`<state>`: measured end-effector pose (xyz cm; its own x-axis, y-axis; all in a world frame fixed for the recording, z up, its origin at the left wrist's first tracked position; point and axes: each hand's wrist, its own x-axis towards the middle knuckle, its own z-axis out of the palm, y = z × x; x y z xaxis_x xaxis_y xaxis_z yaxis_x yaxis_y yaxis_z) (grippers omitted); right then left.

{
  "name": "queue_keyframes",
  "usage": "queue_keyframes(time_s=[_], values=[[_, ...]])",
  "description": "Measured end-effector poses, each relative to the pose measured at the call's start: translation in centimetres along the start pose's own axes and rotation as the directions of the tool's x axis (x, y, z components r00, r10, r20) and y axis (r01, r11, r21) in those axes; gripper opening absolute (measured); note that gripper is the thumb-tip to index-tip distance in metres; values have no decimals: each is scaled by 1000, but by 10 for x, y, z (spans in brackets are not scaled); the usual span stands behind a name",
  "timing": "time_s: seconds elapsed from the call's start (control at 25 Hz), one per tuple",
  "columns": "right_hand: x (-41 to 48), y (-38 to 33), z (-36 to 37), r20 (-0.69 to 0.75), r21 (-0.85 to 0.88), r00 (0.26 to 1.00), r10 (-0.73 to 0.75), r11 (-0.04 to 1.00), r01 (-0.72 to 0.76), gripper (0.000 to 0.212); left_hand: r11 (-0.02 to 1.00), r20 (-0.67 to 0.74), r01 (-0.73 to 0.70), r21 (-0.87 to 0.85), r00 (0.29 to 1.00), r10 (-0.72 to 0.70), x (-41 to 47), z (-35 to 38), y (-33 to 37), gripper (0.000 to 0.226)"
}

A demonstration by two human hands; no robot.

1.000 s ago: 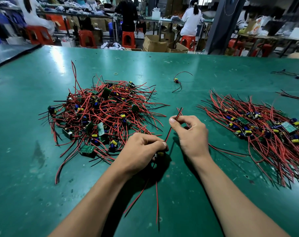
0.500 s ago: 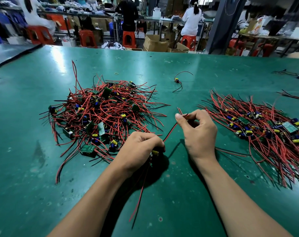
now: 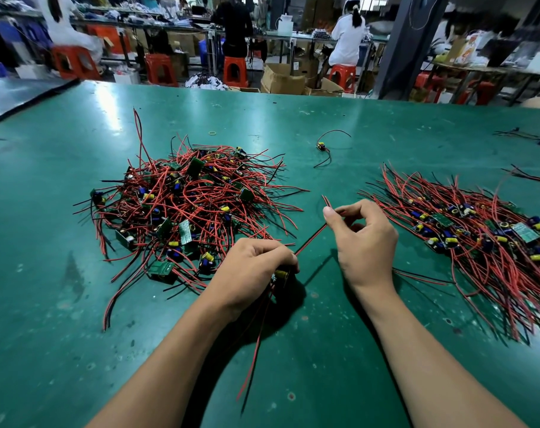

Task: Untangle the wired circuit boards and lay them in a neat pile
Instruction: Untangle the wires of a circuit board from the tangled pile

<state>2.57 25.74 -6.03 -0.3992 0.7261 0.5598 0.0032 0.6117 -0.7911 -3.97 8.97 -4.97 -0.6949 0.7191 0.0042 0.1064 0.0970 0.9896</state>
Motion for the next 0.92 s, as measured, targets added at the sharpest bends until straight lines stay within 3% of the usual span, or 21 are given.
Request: queue_keyframes(time_s=[0.16,0.32,0.44,0.52,0.68,0.76,0.84,0.92], values=[[4,4,-3,65,61,995,79,995,-83,32,997,7,29,-69,1000,-28,-2,-1,3,19],[7,7,-1,128,127,960,248,956,-264,38,997,32,41,-71,999,-38,-4,-1,5,26],[4,1,4,184,327,893,411,831,-449,38,998,-28,31,-59,999,-33,-3,1,6,25],[0,-6,7,308,436,833,460,710,-553,32,993,-57,39,-108,997,-45,-3,1,5,22],[-9,-19,8,694,384,621,365,542,-747,32,982,-65,27,-188,997,-40,-4,0,4,22],[-12,-22,5,806,294,509,302,542,-787,35,973,-78,23,-231,996,-42,-4,1,4,19],[-15,-24,4,842,264,471,263,560,-786,23,968,-93,19,-251,995,-44,-4,1,3,17],[-15,-25,5,819,282,496,290,549,-787,16,970,-84,17,-244,996,-39,-4,0,4,17]])
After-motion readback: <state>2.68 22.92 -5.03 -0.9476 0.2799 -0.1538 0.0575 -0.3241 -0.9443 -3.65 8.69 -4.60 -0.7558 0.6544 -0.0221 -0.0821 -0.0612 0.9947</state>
